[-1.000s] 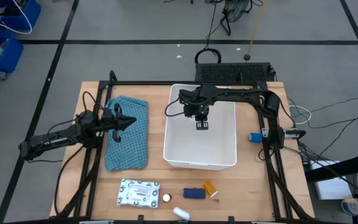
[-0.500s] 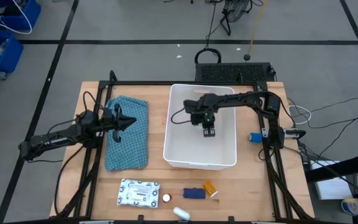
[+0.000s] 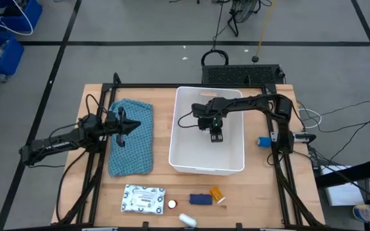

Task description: Pick & place medical supplies in basket/bin

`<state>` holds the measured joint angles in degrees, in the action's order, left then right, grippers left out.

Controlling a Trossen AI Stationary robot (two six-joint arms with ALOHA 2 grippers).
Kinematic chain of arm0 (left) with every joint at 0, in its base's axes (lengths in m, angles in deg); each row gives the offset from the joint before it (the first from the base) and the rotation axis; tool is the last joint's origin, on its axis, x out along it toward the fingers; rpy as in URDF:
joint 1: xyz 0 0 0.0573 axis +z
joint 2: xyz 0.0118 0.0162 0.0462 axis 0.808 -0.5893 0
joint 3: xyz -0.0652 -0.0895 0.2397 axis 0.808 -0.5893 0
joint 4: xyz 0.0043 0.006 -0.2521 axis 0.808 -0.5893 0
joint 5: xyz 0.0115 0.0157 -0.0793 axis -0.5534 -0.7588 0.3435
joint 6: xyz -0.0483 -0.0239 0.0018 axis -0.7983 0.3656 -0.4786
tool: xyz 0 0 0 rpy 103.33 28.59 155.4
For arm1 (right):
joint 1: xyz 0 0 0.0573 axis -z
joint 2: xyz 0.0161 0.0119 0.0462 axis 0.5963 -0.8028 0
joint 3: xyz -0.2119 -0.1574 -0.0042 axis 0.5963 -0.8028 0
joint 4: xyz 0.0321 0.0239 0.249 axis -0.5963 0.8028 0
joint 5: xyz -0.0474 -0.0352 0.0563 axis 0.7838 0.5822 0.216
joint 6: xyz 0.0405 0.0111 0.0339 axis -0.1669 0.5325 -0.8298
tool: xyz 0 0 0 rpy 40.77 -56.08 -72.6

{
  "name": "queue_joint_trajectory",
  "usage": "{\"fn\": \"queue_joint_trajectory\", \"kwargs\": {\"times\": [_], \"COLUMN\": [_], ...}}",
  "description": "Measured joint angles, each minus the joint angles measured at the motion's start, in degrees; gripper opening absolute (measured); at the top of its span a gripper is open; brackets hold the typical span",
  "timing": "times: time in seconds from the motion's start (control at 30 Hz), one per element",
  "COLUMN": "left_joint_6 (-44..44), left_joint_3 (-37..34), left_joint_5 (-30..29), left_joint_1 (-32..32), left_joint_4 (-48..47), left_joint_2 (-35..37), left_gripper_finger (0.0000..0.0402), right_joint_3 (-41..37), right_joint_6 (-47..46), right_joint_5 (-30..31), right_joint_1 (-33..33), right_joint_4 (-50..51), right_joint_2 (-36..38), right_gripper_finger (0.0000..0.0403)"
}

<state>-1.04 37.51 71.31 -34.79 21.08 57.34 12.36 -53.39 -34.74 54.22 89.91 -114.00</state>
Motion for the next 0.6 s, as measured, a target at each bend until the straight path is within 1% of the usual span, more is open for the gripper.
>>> {"fn": "queue_joint_trajectory", "kwargs": {"times": [0.13, 0.27, 0.43, 0.6], "left_joint_6": [-0.06, -0.04, -0.04, 0.00], "left_joint_3": [0.00, 0.00, 0.00, 0.00], "left_joint_5": [0.00, -0.02, -0.02, -0.02], "left_joint_1": [0.00, 0.00, -0.02, -0.01], "left_joint_4": [0.19, 0.23, 0.32, 0.42], "left_joint_2": [0.00, 0.00, 0.00, 0.00], "left_gripper_finger": [0.0026, 0.0026, 0.0026, 0.0026], "right_joint_3": [-0.19, 0.02, 0.02, 0.00], "right_joint_6": [-1.62, -3.01, -5.35, -7.48], "right_joint_5": [0.59, 1.68, 1.65, 2.91], "right_joint_1": [0.01, -0.01, -0.10, -0.12], "right_joint_4": [0.03, 0.71, 0.85, 0.98], "right_joint_2": [5.02, 10.80, 16.78, 22.78], "right_gripper_finger": [0.0172, 0.0198, 0.0207, 0.0198]}}
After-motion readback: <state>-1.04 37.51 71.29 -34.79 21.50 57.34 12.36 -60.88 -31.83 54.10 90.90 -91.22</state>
